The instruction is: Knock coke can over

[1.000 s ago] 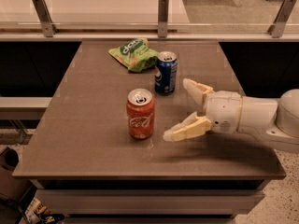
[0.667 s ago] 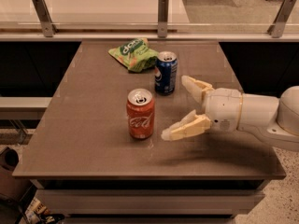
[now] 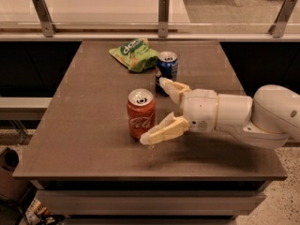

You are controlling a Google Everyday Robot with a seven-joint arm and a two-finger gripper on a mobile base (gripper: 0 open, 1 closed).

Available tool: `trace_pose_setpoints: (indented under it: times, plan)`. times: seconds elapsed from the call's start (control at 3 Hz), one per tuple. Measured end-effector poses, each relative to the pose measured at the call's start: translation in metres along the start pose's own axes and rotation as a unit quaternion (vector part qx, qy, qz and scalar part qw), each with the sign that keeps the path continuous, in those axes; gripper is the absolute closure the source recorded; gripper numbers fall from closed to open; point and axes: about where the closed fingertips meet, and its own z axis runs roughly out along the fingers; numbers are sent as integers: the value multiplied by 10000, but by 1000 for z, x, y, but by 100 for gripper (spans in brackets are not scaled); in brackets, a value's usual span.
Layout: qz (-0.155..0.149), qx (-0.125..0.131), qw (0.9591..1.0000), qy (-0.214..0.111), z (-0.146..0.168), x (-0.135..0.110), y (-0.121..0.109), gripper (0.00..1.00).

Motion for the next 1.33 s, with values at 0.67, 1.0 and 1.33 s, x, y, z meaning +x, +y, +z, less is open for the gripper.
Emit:
trace_pose_setpoints:
  times: [0.67, 1.0, 1.33]
  plan:
    - [25, -236, 9996, -161, 23, 2, 13, 40]
    - [15, -256, 9995, -161, 25, 1, 15, 62]
    - [3, -276, 9995, -160, 26, 0, 16, 87]
